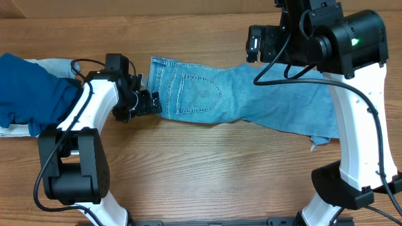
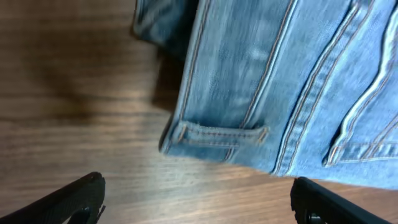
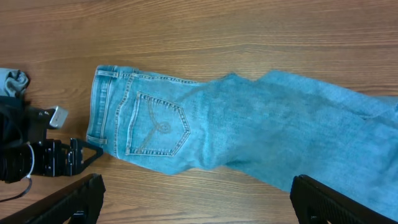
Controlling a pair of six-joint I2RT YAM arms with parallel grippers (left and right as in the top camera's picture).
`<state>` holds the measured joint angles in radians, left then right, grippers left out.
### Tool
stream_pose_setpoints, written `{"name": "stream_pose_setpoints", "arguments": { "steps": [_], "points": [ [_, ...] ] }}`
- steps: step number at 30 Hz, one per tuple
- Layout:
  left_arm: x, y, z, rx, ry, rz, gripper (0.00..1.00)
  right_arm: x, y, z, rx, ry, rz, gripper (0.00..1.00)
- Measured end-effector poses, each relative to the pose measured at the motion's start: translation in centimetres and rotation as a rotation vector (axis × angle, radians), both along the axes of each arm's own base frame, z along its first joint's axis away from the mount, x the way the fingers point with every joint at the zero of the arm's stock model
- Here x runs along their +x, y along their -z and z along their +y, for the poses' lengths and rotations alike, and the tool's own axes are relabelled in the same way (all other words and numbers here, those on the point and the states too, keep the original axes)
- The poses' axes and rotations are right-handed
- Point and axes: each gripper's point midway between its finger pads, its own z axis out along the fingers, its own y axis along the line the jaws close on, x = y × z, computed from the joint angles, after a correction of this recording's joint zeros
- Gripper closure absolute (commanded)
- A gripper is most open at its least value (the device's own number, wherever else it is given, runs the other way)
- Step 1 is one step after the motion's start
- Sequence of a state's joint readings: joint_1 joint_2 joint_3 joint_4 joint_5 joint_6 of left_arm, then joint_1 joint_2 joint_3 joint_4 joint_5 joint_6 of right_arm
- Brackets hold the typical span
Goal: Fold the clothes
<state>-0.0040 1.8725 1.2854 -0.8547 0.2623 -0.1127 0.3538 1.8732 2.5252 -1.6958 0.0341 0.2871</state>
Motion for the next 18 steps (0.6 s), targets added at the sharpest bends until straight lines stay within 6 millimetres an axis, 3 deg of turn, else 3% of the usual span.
{"name": "stream_pose_setpoints", "arguments": {
  "steps": [5,9,12,14,16,17,18],
  "points": [
    [1.9,-0.2,-0.4,-0.023,-0.006,-0.074,0.08,0.0,0.0,-0.1,-0.010,-0.008,-0.003,0.00],
    [1.6,1.0,-0.6,-0.036,-0.006,-0.039,0.07,0.0,0.0,-0.1,-0.017,-0.014,-0.006,0.00],
    [1.5,2.0,-0.8,-0.048,-0.009,-0.016,0.13,0.0,0.0,-0.1,-0.019,-0.018,-0.006,0.00],
    [1.9,2.4,-1.0,-0.063,-0.010,-0.021,0.28,0.0,0.0,-0.1,-0.019,-0.018,-0.007,0.00],
    [2.5,2.4,-1.3,-0.083,-0.016,-0.042,0.87,0.0,0.0,-0.1,-0.019,-0.018,-0.007,0.00],
    [2.8,2.3,-1.5,-0.094,-0.019,-0.054,0.96,0.0,0.0,-0.1,-0.019,-0.019,-0.007,0.00],
    [3.0,2.1,-1.7,-0.107,-0.018,-0.064,0.96,0.0,0.0,-0.1,-0.019,-0.018,-0.007,0.00]
  ]
}}
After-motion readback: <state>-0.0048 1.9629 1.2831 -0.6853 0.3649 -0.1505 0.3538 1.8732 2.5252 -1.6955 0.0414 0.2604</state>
